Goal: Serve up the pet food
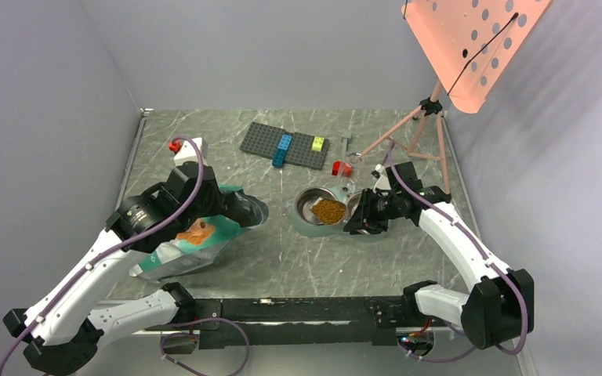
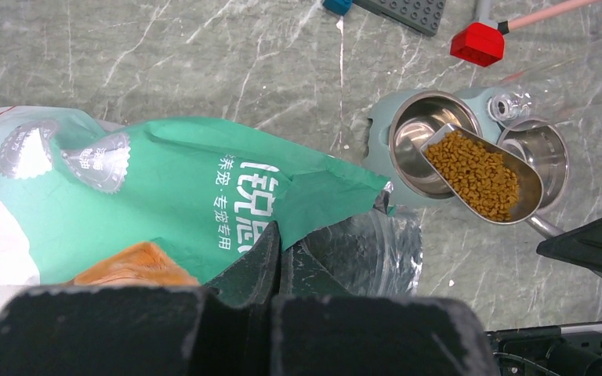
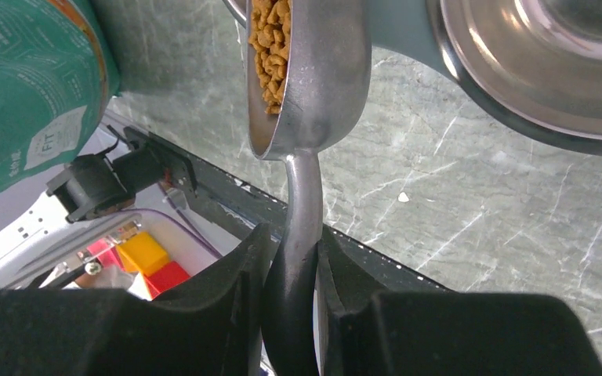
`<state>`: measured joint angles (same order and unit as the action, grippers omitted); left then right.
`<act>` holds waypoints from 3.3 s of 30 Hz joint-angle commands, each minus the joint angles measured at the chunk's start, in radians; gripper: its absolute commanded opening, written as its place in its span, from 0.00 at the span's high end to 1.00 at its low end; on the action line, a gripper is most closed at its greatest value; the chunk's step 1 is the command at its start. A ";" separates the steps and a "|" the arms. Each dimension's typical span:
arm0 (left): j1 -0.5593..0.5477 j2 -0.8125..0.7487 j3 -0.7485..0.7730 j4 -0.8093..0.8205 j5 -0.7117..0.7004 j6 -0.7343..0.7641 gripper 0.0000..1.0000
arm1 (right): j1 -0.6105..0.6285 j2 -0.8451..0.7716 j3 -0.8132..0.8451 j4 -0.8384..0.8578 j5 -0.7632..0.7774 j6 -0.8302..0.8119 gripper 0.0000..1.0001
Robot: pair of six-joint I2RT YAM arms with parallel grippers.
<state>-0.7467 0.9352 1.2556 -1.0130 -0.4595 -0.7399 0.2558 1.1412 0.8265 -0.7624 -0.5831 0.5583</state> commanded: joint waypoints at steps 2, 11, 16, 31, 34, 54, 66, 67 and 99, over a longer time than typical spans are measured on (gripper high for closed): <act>-0.001 -0.039 0.018 0.102 0.022 0.015 1.00 | 0.080 0.032 0.108 -0.085 0.093 0.048 1.00; 0.000 -0.084 -0.001 0.103 0.005 0.021 1.00 | 0.147 0.127 0.252 -0.224 0.190 0.084 1.00; 0.000 -0.101 -0.006 0.118 0.004 0.034 1.00 | 0.161 0.171 0.336 -0.309 0.240 0.083 1.00; 0.000 -0.127 -0.032 0.150 -0.009 0.049 1.00 | 0.233 0.285 0.511 -0.457 0.339 0.050 1.00; -0.001 -0.125 -0.034 0.154 -0.008 0.052 1.00 | 0.255 0.322 0.563 -0.494 0.375 0.034 1.00; -0.001 -0.101 -0.024 0.148 0.000 0.046 1.00 | 0.454 0.450 0.818 -0.684 0.658 0.002 1.00; 0.000 -0.065 -0.012 0.151 0.060 0.026 1.00 | 0.481 0.418 0.814 -0.676 0.705 -0.024 1.00; 0.000 -0.061 -0.010 0.153 0.068 0.027 1.00 | 0.481 0.413 0.817 -0.676 0.702 -0.026 1.00; -0.001 -0.003 -0.034 0.196 0.297 0.045 1.00 | 0.566 0.175 0.683 -0.236 -0.022 -0.142 1.00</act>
<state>-0.7448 0.9619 1.1969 -0.9546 -0.2504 -0.6724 0.7845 1.2526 1.4628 -1.1057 -0.5701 0.4088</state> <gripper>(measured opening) 0.013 0.274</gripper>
